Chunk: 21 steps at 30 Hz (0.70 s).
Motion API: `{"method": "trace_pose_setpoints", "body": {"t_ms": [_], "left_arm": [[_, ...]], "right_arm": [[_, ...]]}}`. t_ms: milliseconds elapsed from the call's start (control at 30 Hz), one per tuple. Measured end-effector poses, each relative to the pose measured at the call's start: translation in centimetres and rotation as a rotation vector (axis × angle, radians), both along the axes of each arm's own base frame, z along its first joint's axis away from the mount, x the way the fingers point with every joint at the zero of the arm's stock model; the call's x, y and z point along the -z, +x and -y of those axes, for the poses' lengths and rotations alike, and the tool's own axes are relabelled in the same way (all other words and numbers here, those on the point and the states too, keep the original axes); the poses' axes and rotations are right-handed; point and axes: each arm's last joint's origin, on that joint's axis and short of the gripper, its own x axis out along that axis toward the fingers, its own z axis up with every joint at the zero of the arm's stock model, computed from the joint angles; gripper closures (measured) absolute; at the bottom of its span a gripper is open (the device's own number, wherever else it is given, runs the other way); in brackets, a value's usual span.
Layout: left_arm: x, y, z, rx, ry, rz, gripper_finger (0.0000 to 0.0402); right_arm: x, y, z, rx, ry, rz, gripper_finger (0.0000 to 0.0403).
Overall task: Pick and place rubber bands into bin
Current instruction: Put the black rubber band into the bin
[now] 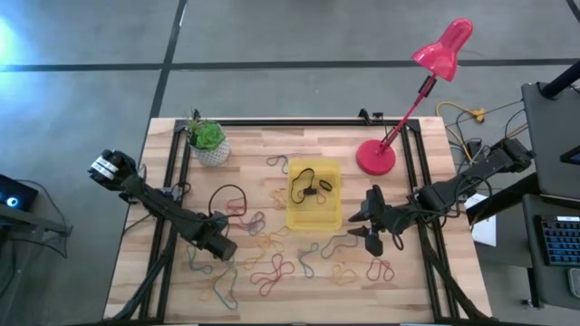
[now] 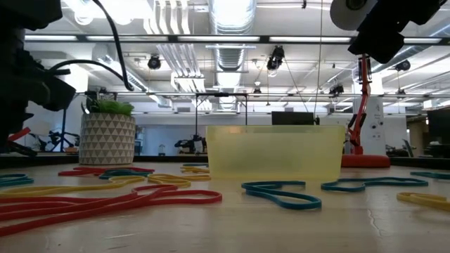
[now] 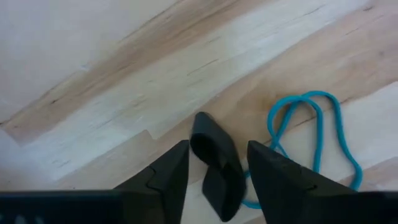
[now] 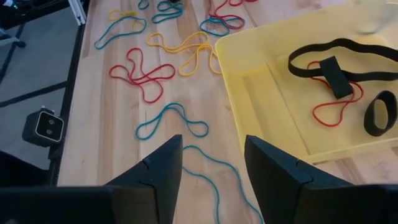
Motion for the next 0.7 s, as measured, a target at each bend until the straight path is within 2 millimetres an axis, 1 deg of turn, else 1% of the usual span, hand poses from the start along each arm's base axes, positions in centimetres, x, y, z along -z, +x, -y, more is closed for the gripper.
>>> {"method": "trace_pose_setpoints", "body": {"t_ms": [333,367,533,700], "left_arm": [[0.1,0.0,0.0,0.014,0.010,0.002,0.0390],[0.1,-0.1,0.0,0.018,0.013,0.007,0.0395],[-0.2,-0.1,-0.1,0.020,0.018,0.026,0.0399],[-1.4,0.1,-0.1,0.016,0.026,0.094,0.0400]], "right_arm": [[0.0,0.0,0.0,0.012,-0.006,0.005,0.0252],[0.0,0.0,0.0,0.012,-0.006,0.005,0.0253],[0.0,0.0,0.0,0.012,-0.006,0.005,0.0255],[0.0,0.0,0.0,0.012,-0.006,0.005,0.0257]]}}
